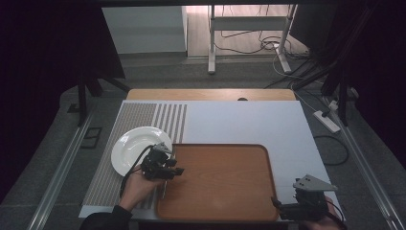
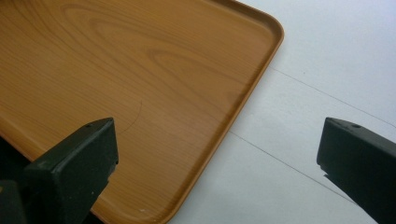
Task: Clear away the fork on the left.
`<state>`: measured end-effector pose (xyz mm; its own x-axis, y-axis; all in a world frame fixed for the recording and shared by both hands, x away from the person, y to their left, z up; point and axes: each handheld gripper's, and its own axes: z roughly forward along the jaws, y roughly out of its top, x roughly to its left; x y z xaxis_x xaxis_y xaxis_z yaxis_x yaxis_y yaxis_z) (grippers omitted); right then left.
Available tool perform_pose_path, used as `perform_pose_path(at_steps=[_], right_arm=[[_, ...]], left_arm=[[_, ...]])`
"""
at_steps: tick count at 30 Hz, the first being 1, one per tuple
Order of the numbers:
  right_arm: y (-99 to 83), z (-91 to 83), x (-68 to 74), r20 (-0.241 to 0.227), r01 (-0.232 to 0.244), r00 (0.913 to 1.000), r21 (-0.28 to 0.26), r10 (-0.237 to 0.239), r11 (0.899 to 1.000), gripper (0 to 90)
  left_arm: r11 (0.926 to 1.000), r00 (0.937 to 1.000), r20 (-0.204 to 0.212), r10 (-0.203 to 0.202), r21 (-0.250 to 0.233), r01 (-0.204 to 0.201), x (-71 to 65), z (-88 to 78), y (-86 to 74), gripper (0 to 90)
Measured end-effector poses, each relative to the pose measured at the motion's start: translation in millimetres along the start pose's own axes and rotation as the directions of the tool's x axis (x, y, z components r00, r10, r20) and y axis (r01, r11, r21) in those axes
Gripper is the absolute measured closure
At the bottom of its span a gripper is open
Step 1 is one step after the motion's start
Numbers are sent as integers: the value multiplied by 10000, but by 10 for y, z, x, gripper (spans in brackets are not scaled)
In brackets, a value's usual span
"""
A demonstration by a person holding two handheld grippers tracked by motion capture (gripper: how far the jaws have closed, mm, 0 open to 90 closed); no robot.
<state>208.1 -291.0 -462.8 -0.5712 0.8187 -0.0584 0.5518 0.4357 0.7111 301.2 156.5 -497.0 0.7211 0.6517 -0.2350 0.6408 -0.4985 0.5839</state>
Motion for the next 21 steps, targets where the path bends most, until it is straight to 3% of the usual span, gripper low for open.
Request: perform_pose_path(at_steps=[4,8,10,12,14,21], right_arm=[[0,-1,-1,10,-3,10000,8,3,10000,0],[0,-2,-1,8,-4,10000,2,4,10000,0],[0,-1,-1,6,-3,10000,8,3,10000,0],[1,-1,-1,8,-2,10000,5,2,10000,0],[0,-2,0,8,-3,10000,5,3,10000,0],[-1,-3,-2,20,-36,10000,-16,36,10000,0]], left_arm=[[9992,10000,2,7,-393,-7,-3,-29,-5,296],[9989,9998,-50,-175,-429,173,19,-38,-11,183],[9981,9996,109,-266,-557,272,28,-46,-21,147],[9976,9992,270,-291,-620,307,30,-52,-24,53],[9969,9998,19,-205,-756,206,23,-66,-36,0],[9940,9998,-57,-183,-1077,176,47,-147,-94,0]])
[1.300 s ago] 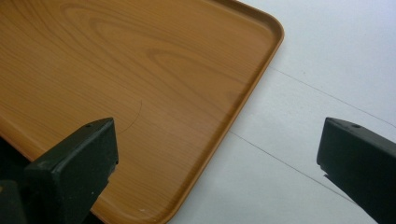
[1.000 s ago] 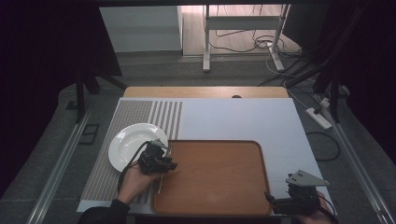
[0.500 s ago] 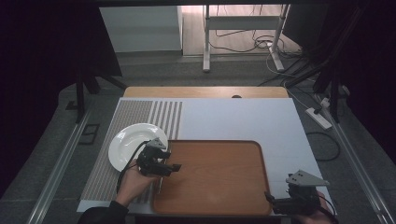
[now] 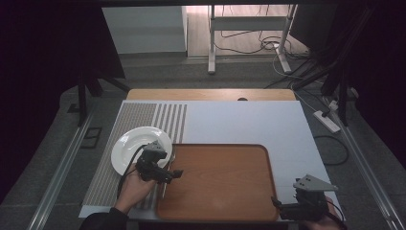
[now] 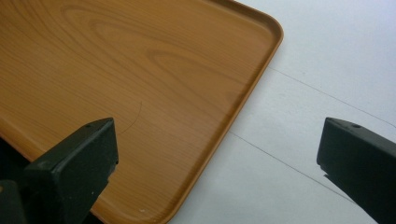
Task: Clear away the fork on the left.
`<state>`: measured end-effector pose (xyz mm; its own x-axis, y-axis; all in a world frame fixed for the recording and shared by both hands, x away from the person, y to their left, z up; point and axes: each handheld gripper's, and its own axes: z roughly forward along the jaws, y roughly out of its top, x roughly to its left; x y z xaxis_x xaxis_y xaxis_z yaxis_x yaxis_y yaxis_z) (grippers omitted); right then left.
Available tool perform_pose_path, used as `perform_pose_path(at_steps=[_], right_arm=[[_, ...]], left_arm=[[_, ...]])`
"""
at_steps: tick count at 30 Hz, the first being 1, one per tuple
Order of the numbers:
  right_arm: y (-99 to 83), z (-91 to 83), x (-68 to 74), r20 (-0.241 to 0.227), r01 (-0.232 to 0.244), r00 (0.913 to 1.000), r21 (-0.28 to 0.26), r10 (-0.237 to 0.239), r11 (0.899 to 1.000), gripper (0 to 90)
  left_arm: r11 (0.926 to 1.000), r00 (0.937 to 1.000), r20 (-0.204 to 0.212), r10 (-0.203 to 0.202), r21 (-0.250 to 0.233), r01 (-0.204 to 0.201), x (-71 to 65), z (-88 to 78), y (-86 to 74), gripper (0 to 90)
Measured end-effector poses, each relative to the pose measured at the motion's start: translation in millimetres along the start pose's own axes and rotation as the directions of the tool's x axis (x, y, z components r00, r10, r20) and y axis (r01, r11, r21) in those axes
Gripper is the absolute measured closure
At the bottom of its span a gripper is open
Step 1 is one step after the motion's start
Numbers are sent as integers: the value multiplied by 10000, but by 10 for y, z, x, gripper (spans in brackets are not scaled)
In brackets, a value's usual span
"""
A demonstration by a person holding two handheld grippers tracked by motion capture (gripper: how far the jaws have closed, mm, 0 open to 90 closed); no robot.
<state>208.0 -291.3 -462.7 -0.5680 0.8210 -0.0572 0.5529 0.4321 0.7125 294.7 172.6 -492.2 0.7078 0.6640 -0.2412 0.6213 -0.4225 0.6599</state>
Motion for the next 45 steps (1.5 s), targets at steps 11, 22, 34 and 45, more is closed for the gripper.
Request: perform_pose_path(at_steps=[11,22,34,45], right_arm=[[-2,-11,-3,-13,-90,10000,-91,90,9999,0],[-6,-19,-17,-48,-213,9998,-117,213,9997,0],[-6,-18,-18,3,-294,9996,-115,294,9995,0],[-6,-16,-27,31,-425,9991,-99,425,9990,0]], left_arm=[[9994,9987,-466,-222,-287,209,18,-197,-141,0],[9980,9965,-742,-389,-529,351,24,-374,-301,0],[9955,9920,-1065,-683,-725,608,49,-549,-481,0],[9896,9856,-1259,-1131,-1030,1004,84,-712,-664,0]])
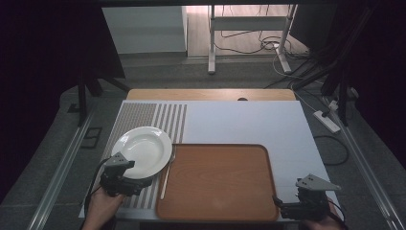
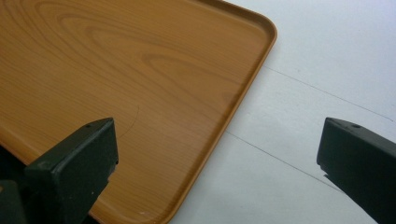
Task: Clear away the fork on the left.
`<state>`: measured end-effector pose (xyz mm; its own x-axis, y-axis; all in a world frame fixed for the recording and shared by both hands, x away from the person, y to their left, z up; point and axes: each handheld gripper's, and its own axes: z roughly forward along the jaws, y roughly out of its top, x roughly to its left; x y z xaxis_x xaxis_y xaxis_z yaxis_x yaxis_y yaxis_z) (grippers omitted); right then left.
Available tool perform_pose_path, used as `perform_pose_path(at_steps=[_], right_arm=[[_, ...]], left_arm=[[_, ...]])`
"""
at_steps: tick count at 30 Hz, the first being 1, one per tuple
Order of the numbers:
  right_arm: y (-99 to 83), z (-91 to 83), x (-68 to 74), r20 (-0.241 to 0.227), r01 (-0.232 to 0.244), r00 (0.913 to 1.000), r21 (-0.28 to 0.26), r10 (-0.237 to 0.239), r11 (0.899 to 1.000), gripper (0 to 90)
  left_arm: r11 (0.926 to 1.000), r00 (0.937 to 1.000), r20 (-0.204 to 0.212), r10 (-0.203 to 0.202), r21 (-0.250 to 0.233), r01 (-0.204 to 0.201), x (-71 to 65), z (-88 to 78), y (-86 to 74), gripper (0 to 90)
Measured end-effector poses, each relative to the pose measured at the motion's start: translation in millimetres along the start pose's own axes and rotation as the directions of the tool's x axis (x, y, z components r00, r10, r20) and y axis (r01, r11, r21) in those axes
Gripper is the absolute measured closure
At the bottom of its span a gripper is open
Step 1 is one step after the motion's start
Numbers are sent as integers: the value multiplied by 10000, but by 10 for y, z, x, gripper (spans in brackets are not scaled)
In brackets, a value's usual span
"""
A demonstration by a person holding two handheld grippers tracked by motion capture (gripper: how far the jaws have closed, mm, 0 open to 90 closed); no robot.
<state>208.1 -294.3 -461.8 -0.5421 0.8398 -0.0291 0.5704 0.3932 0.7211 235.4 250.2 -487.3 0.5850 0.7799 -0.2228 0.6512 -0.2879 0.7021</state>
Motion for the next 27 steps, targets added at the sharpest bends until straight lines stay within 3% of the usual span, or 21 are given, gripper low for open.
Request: perform_pose_path(at_steps=[15,27], right_arm=[[3,6,4,54,20,10000,55,-21,10000,0],[4,12,1,27,-5,10000,93,5,10000,0]], left_arm=[[9988,9991,-208,-373,-315,367,56,-194,-185,0],[9983,9977,-526,-425,-415,403,51,-297,-292,0]])
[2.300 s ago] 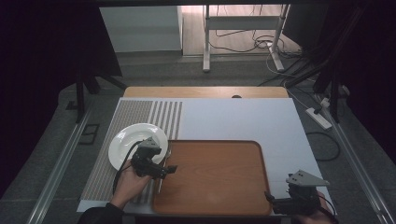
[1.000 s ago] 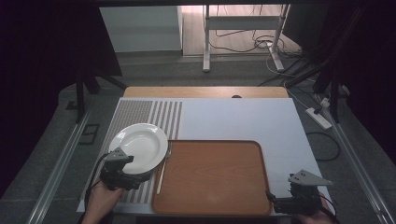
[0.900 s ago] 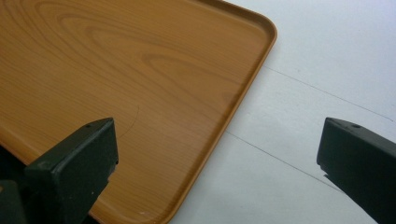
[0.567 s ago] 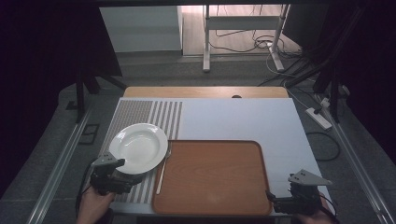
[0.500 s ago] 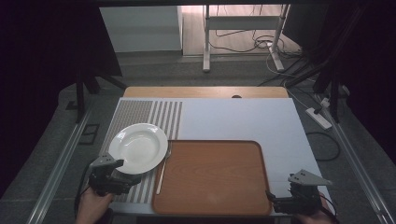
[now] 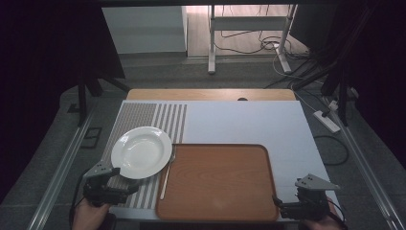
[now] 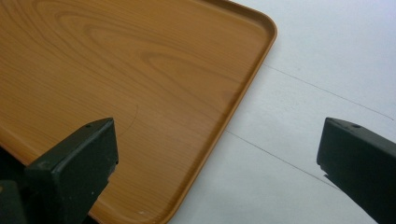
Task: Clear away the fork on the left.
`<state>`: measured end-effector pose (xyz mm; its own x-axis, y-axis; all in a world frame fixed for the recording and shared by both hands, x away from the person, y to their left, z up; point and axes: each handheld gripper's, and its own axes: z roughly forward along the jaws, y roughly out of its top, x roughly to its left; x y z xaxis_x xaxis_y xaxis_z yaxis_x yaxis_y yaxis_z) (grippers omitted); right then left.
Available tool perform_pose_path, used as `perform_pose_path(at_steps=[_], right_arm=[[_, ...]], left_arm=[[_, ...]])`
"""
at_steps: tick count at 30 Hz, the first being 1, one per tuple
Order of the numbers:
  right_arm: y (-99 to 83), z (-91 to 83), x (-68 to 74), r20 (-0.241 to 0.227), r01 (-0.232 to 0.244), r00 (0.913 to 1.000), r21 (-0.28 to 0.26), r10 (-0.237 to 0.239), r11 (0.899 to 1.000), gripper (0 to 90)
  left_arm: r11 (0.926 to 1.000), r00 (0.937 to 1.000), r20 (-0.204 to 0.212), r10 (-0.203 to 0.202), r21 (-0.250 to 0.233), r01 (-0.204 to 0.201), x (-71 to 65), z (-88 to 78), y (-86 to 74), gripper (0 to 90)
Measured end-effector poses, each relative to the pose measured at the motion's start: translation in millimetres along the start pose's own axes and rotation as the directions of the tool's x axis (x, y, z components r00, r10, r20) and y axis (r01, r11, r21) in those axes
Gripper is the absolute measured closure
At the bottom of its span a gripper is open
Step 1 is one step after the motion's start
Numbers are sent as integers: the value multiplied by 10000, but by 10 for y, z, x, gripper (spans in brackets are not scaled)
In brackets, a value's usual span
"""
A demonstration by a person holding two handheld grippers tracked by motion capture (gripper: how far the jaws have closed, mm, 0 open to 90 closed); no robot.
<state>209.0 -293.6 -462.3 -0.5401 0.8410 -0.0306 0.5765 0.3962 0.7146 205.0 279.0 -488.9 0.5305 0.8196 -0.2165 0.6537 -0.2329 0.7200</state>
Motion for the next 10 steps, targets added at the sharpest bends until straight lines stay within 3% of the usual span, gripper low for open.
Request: perform_pose_path(at_steps=[3,10], right_arm=[[1,0,0,12,6,10000,25,-6,10000,0],[0,7,2,20,63,10000,89,-63,9999,0]], left_arm=[[9999,9998,-192,-57,98,58,-10,-20,-19,0],[9997,9998,-215,-21,255,26,-12,-7,-11,0]])
